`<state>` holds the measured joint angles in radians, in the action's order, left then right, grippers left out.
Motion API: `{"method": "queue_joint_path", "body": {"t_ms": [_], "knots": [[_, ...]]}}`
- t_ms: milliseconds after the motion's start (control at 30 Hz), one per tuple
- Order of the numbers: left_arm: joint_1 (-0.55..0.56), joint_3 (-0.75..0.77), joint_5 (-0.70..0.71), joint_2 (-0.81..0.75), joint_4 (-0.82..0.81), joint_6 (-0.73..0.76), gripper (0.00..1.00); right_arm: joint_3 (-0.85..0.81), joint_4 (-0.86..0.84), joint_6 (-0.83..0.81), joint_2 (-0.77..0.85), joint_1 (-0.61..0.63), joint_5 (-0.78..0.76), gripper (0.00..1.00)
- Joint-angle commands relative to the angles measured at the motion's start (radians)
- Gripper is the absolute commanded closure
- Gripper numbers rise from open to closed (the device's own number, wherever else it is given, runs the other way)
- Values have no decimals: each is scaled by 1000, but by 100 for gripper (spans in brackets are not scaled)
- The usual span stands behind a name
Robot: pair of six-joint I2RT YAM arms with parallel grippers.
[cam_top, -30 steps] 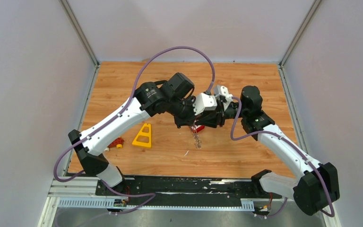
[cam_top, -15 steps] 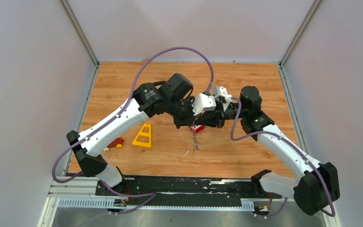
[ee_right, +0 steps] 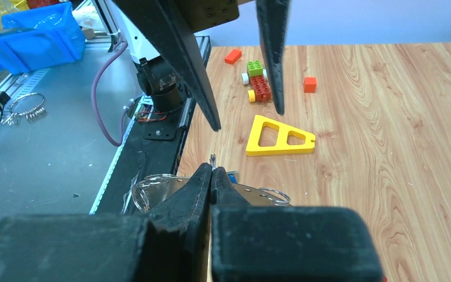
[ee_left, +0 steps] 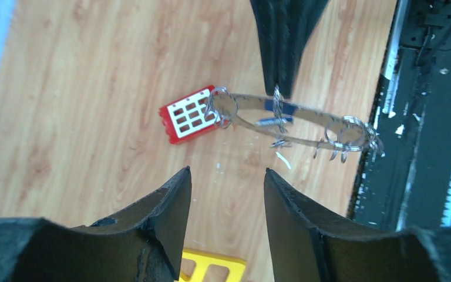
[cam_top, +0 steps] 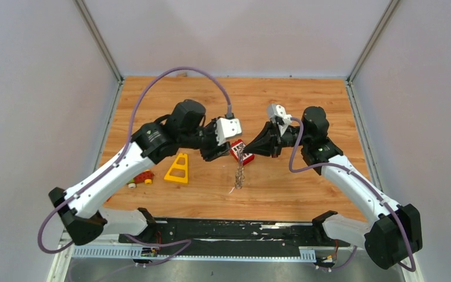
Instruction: Put the keys on the keyring
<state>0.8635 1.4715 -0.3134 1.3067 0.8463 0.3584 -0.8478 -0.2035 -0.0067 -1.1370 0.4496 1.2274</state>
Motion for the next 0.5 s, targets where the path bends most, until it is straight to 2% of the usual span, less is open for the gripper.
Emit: {"method": "queue_joint_path", "body": {"t_ms": [0, 233, 467], "knots": [[-1, -157, -44, -151, -268, 133, 44, -22, -112, 83, 33, -13, 34, 100], [-1, -277, -149, -188, -442, 113, 48, -20, -126, 98, 26, -18, 35, 100], [-1, -292, -191, -147, -465, 87, 64, -17, -126, 98, 27, -27, 32, 100]]}}
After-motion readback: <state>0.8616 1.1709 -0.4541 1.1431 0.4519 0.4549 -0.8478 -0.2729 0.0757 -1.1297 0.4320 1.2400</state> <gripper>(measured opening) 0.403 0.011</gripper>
